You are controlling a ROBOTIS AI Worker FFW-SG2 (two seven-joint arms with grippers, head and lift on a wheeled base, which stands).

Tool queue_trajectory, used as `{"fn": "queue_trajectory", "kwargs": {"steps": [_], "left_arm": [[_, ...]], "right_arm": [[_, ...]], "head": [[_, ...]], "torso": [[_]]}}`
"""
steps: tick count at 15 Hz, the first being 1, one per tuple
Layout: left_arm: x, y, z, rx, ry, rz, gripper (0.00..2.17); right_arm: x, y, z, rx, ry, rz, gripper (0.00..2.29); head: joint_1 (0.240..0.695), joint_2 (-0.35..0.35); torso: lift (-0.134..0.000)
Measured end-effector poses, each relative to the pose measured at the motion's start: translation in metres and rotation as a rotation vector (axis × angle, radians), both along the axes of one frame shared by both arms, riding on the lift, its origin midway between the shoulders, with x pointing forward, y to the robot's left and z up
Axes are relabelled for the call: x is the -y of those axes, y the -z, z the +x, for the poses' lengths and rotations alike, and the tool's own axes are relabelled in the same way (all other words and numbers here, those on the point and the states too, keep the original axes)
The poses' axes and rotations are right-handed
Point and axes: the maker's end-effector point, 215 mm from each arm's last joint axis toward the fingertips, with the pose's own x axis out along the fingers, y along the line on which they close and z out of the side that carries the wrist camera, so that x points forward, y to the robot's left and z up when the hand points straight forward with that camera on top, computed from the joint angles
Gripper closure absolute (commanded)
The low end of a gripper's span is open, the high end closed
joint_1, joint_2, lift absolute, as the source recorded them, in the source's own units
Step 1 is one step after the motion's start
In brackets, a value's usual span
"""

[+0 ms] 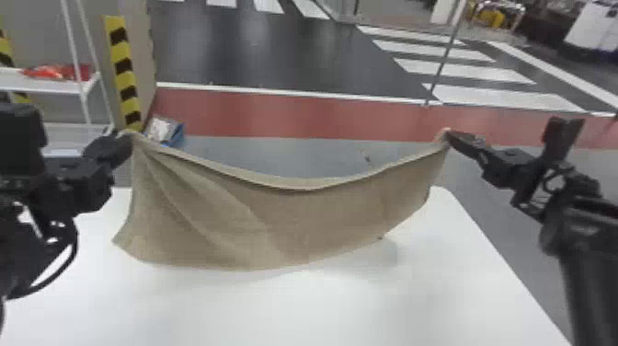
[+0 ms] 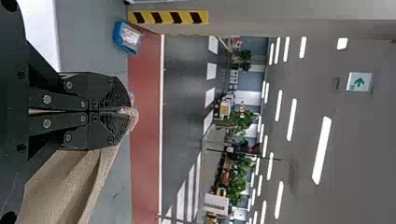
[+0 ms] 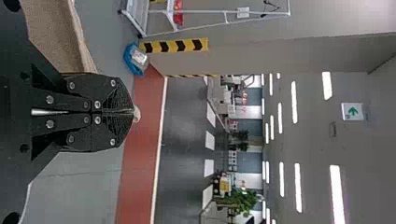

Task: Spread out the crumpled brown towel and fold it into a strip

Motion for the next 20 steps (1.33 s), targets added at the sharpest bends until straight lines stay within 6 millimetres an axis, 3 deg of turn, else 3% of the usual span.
{"fn": "queue_trajectory", "kwargs": {"steps": [3,6,7,8,9,10,12,13,15,17,19,20], "left_arm": [[0.009,-0.045,0.064,0.113,-0.016,-0.020,1.36],[0.002,-0.117,0.114,0.244,-0.033,-0.040,1.36],[-0.001,-0.129,0.118,0.259,-0.037,-0.041,1.36],[-0.005,-0.128,0.118,0.257,-0.041,-0.033,1.36],[-0.010,-0.115,0.111,0.238,-0.041,-0.015,1.36],[-0.016,-0.085,0.096,0.199,-0.035,0.016,1.36],[-0.019,-0.018,0.053,0.104,-0.021,0.081,1.36],[-0.020,0.017,0.025,0.052,-0.014,0.109,1.36],[-0.027,0.070,-0.028,-0.029,-0.016,0.169,1.36],[-0.030,0.095,-0.065,-0.067,-0.018,0.198,1.36],[-0.028,0.103,-0.092,-0.087,-0.014,0.210,1.36],[-0.028,0.106,-0.104,-0.105,-0.015,0.219,1.36]], "right_arm": [[0.009,-0.051,0.034,0.106,0.032,-0.006,1.50],[0.017,-0.116,0.052,0.215,0.034,0.017,1.50],[0.016,-0.120,0.054,0.214,0.026,0.020,1.50],[0.015,-0.112,0.051,0.192,0.012,0.016,1.50],[0.017,-0.095,0.043,0.163,0.002,0.012,1.50],[0.018,-0.068,0.028,0.127,-0.007,0.008,1.50],[0.018,-0.011,-0.009,0.061,-0.030,0.005,1.50],[0.019,0.016,-0.031,0.029,-0.040,0.008,1.50],[0.024,0.056,-0.073,-0.018,-0.053,0.015,1.50],[0.027,0.080,-0.105,-0.065,-0.050,0.014,1.50],[0.028,0.101,-0.133,-0.124,-0.050,0.031,1.50],[0.029,0.108,-0.145,-0.146,-0.051,0.049,1.50]], "head": [[0.409,-0.225],[0.318,-0.217],[0.284,-0.210],[0.285,-0.208],[0.302,-0.207],[0.329,-0.207],[0.410,-0.212],[0.498,-0.225],[0.576,-0.239],[0.639,-0.254],[0.695,-0.276],[0.695,-0.283]], "torso": [[-0.124],[-0.124],[-0.124],[-0.124],[-0.124],[-0.124],[-0.124],[-0.124],[-0.124],[-0.124],[-0.124],[-0.124]]}}
